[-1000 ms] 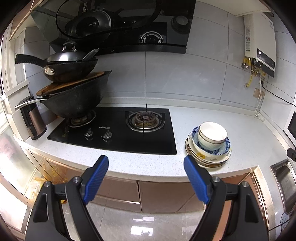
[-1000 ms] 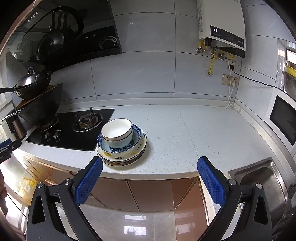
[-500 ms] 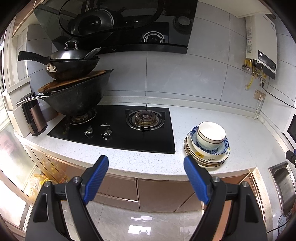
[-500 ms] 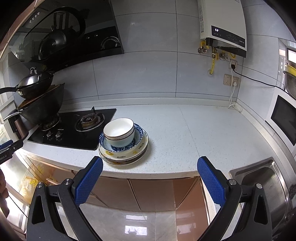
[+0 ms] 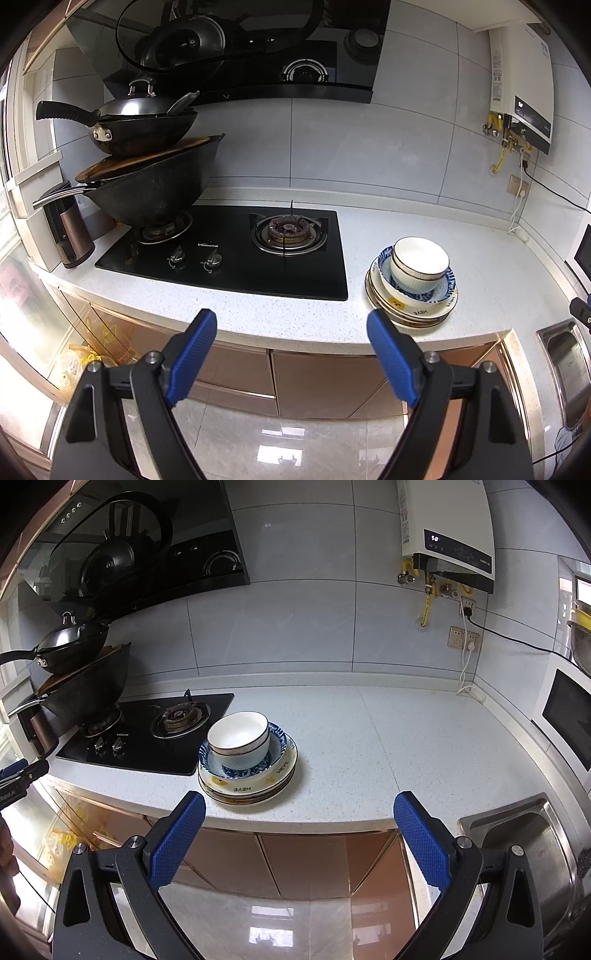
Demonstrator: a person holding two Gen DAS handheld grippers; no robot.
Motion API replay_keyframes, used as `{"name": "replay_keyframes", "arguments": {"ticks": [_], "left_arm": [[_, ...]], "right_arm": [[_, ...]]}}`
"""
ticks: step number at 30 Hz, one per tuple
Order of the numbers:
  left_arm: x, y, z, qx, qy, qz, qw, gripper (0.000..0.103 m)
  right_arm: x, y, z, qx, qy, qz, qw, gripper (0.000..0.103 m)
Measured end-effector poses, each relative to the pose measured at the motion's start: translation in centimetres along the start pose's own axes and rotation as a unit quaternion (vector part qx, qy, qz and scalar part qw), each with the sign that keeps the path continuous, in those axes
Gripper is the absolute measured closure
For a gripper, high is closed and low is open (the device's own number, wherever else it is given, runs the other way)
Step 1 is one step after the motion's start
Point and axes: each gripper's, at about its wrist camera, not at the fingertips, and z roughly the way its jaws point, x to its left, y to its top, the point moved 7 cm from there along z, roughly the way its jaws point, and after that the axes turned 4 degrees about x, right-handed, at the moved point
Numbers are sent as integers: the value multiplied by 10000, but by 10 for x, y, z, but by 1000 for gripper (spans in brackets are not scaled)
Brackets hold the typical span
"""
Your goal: Organize plates and bowls
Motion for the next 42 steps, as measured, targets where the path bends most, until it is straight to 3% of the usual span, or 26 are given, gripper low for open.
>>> {"name": "replay_keyframes", "arguments": {"ticks": [42], "left_arm": [[-19,-4,4,17,3,198,9998,20]], "right_arm": [[-3,-4,0,67,-49,-56,10000,2]]}}
